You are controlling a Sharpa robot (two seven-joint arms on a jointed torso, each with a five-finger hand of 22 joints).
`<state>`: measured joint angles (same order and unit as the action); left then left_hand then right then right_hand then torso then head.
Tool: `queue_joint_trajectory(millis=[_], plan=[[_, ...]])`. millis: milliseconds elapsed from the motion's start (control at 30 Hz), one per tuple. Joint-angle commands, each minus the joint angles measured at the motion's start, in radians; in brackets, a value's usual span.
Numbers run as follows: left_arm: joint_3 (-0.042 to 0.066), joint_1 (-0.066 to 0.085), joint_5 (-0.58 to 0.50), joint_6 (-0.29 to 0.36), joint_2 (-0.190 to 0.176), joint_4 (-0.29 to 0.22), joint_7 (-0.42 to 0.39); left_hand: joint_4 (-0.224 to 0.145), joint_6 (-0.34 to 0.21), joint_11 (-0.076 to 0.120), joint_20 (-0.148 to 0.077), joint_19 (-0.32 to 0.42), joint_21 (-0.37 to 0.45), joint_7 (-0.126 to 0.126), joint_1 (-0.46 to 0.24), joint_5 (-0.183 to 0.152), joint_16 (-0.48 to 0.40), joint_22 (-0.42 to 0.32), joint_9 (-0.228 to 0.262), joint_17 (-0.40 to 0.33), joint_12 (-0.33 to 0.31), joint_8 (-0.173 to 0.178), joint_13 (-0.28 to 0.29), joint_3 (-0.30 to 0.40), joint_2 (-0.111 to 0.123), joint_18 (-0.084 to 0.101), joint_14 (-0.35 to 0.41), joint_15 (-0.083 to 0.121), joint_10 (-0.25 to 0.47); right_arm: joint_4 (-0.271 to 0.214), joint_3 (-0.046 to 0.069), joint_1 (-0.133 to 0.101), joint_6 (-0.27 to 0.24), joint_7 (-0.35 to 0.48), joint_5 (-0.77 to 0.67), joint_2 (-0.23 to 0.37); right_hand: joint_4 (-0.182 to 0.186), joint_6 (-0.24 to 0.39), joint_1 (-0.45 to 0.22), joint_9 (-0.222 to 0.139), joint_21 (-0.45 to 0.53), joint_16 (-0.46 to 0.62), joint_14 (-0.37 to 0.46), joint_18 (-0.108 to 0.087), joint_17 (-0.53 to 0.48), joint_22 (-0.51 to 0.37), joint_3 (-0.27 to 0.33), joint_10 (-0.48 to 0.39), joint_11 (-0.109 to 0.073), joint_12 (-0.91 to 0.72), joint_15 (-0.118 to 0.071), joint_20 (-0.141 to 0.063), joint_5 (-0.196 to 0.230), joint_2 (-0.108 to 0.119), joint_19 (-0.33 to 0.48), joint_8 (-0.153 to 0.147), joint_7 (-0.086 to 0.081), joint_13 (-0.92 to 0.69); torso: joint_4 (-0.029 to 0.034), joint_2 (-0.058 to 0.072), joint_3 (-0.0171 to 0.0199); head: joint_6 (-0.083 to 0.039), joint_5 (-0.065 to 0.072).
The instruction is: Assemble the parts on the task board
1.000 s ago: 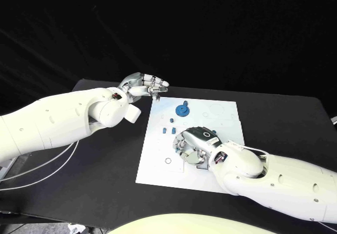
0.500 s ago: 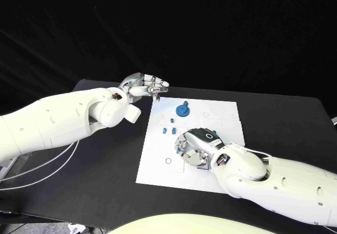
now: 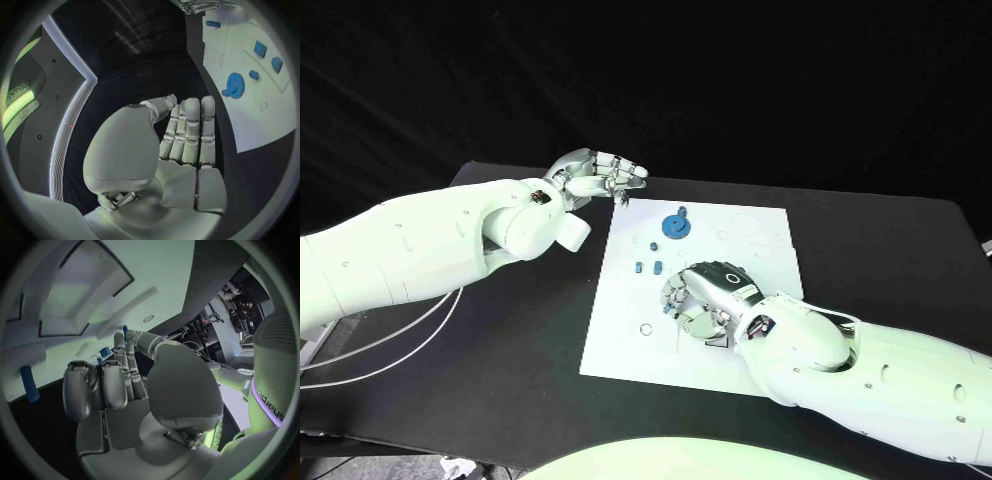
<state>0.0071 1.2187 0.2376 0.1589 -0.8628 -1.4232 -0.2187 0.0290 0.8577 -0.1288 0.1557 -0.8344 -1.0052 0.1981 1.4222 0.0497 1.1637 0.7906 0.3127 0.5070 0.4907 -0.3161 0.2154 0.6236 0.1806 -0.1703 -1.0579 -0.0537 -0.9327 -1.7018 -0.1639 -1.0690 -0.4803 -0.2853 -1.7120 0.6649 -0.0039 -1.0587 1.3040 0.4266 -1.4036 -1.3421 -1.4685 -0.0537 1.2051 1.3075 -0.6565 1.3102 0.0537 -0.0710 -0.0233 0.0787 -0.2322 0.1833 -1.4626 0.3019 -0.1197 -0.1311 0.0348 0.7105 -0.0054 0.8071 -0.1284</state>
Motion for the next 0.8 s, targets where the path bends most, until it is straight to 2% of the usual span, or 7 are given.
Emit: queue_joint_trajectory(millis=[33, 800], plan=[[0.001, 0.001, -0.001, -0.015, 0.001, -0.002, -0.002, 0.001, -0.005, -0.001, -0.002, -0.007, 0.006, 0.000, -0.010, 0.001, -0.005, -0.001, 0.001, -0.001, -0.001, -0.004, -0.001, -0.006, 0.003, -0.014, -0.002, -0.002, 0.008, 0.001, 0.000, 0.001, -0.004, -0.006, -0.017, -0.001, 0.001, -0.006, -0.004, -0.001, -0.001, -0.002, -0.035, 0.010, 0.001, 0.101, 0.001, 0.005, -0.004, -0.002, -0.005, -0.004, -0.004, -0.003, -0.027, 0.007, 0.001, -0.001, -0.0006, 0.000, 0.0001, -0.001, 0.000], [0.001, 0.001, -0.001, -0.021, 0.002, -0.002, 0.002, 0.001, -0.007, -0.001, -0.002, -0.007, 0.007, 0.001, -0.011, 0.001, -0.005, -0.002, 0.001, -0.001, -0.001, -0.004, -0.002, -0.007, 0.003, -0.014, -0.001, -0.002, 0.009, 0.018, 0.000, 0.001, 0.026, -0.026, -0.033, -0.017, 0.002, -0.006, -0.006, 0.000, 0.000, -0.002, -0.035, 0.010, 0.000, 0.100, 0.001, 0.005, -0.004, -0.002, -0.005, -0.005, -0.004, -0.003, -0.027, 0.007, 0.001, -0.001, 0.0003, 0.000, -0.0003, -0.002, 0.001]])
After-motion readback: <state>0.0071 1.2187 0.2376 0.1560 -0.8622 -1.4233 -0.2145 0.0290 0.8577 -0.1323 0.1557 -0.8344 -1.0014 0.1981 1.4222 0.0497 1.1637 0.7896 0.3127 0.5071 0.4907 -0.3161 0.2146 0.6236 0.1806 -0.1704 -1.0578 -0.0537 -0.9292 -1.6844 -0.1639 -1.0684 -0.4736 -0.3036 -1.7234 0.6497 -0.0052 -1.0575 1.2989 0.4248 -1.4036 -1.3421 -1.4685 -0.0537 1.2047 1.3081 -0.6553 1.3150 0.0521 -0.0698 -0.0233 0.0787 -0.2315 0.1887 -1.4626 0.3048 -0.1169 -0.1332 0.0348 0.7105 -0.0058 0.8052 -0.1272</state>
